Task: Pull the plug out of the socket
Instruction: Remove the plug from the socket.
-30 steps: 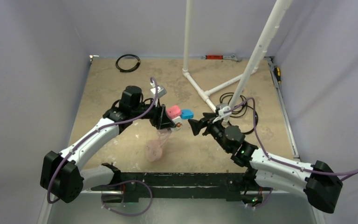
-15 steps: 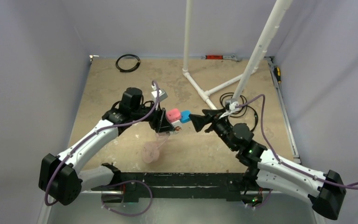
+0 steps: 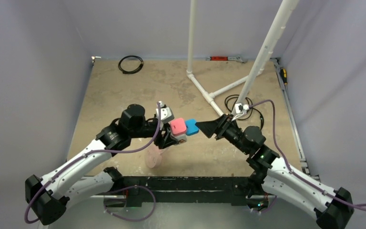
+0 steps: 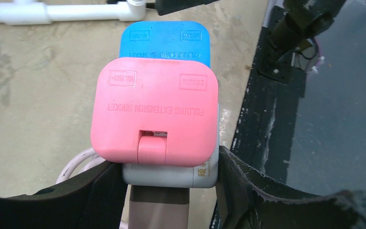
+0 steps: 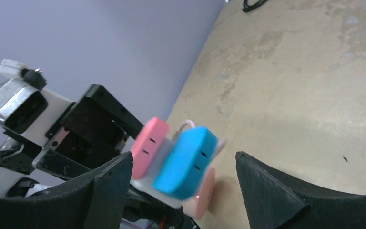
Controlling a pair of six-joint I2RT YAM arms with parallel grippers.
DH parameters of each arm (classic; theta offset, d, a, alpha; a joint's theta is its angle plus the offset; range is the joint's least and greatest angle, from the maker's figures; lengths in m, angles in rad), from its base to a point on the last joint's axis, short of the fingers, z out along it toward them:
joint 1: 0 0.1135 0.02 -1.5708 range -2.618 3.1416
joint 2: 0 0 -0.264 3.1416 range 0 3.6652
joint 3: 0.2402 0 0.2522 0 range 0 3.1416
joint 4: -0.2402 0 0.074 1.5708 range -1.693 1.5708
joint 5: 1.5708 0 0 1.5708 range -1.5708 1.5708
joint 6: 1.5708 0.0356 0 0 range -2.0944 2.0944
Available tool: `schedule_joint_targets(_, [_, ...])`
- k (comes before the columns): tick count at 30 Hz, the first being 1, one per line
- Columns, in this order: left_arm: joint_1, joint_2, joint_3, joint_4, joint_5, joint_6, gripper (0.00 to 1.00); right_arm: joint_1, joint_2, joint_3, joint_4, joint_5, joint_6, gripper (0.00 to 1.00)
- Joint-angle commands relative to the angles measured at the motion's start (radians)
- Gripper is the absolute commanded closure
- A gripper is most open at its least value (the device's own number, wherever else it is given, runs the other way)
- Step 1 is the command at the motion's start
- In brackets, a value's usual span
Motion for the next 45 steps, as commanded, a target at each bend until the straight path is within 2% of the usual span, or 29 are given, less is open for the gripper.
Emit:
schedule_joint_targets(1, [0.003,-0.063,0.0,0.099,-0.104,0.042,1.0,-0.11,-0.031,-0.061,0.059,-0.166,0.143,0.19])
schedule_joint_targets(10, [-0.005,-0.062,-0.001,0.098,-0.094,0.04,1.0,-0.159,0.08,-0.106,0.285,-0.379,0.258,0.25])
schedule_joint_targets(21, [-0.018,-0.058,-0.002,0.099,-0.05,0.044,1.0,-0.168,0.181,-0.071,0.288,-0.423,0.28,0.34])
schedule_joint_targets(35, [-0.035,-0.016,0.002,0.089,-0.009,0.043,1.0,-0.185,0.273,-0.108,0.447,-0.534,0.352,0.41])
schedule_joint_targets(40, [-0.044,-0.003,0.003,0.081,-0.021,0.046,1.0,-0.186,0.314,-0.093,0.455,-0.561,0.344,0.51])
schedule_joint_targets(45, [-0.049,-0.005,0.002,0.082,-0.03,0.048,1.0,-0.187,0.331,-0.091,0.451,-0.563,0.332,0.55])
